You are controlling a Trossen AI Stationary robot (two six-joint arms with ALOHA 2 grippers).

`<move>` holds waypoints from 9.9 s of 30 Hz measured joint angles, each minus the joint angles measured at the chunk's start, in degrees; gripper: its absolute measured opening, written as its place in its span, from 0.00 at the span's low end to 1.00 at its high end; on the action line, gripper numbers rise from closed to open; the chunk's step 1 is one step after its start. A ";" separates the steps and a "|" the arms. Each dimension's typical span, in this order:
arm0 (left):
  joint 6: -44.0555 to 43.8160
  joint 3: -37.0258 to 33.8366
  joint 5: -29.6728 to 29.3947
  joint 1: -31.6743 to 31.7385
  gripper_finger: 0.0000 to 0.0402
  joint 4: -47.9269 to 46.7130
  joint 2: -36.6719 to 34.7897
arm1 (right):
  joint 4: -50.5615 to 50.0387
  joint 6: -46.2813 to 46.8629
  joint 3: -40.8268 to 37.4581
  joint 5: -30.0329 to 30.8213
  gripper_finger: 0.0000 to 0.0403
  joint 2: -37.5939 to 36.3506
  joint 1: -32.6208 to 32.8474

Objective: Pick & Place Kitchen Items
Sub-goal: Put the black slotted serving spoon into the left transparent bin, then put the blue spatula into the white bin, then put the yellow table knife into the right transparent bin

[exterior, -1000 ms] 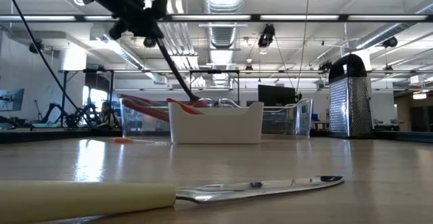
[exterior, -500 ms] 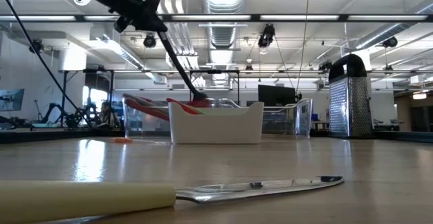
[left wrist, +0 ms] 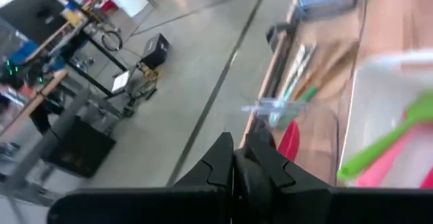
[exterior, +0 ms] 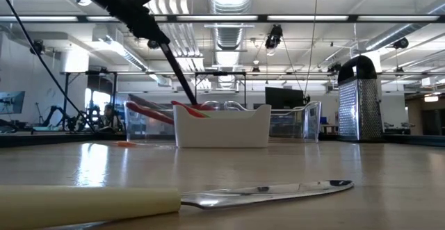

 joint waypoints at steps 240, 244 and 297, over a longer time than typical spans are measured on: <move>-26.00 -16.81 -10.62 -31.96 0.14 13.00 -11.87 | 33.73 -11.57 11.82 -22.37 0.05 49.51 -20.29; -26.35 -16.81 -10.62 -31.97 0.14 12.19 -12.18 | 34.94 -10.00 9.31 -22.13 0.05 50.30 -21.15; -27.34 -16.67 -1.50 -32.06 0.13 11.31 -12.84 | 18.58 -10.05 7.85 -25.46 0.28 25.18 -5.24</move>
